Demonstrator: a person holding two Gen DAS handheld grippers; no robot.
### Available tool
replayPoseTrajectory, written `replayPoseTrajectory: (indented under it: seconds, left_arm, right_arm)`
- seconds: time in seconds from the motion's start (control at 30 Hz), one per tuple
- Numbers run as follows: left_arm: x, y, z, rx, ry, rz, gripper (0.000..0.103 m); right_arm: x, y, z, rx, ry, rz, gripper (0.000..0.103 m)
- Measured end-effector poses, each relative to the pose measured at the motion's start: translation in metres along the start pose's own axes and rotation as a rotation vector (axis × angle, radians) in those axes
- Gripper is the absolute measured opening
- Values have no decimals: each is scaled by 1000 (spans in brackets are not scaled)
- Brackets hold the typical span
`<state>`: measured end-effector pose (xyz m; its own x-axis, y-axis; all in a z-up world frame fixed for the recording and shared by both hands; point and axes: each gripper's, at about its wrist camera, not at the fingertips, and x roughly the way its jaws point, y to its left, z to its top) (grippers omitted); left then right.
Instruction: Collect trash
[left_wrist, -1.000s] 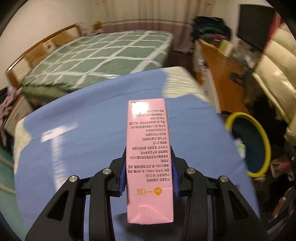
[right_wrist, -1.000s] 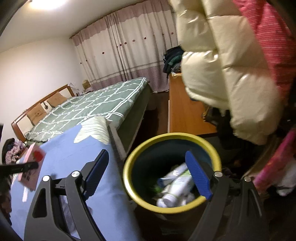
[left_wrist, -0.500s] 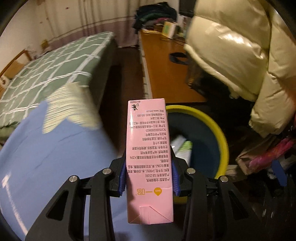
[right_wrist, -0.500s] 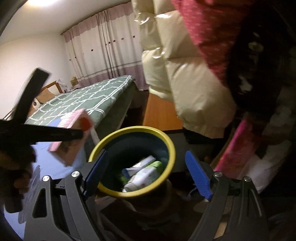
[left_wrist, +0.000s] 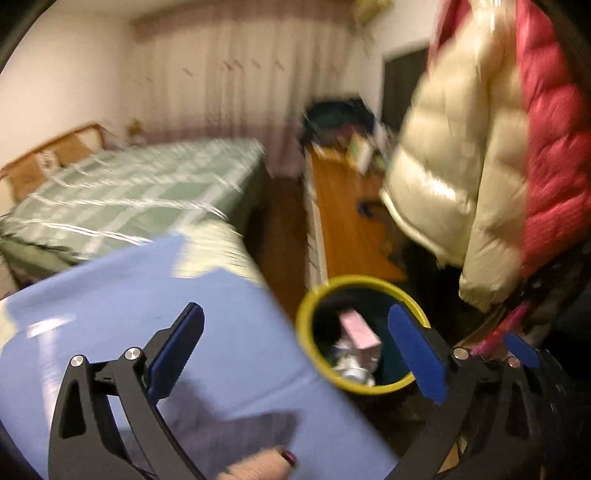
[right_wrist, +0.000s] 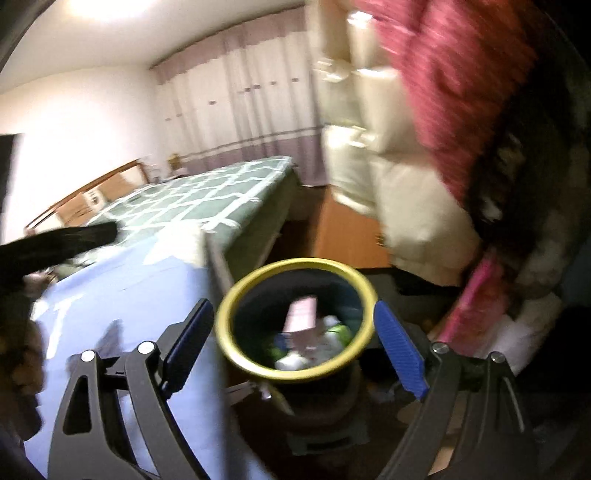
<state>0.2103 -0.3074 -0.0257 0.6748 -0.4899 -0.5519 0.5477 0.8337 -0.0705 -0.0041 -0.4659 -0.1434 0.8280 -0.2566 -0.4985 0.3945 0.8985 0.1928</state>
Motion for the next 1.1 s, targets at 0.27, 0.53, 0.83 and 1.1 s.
replayPoseTrajectory:
  seconds: [0.27, 0.53, 0.83, 1.1]
  left_arm:
    - [-161, 116, -76, -177, -140, 307, 98]
    - [-249, 168, -145, -295, -156, 487, 98]
    - [-273, 172, -162, -307, -178, 509, 98]
    - [-268, 160, -158, -296, -167, 496, 98]
  right_arm:
    - [-46, 62, 5, -126, -54, 111, 89]
    - [-82, 98, 4, -176, -82, 158, 93]
    - [-107, 109, -3, -197, -107, 165, 94]
    - [-103, 105, -5, -202, -109, 165, 95]
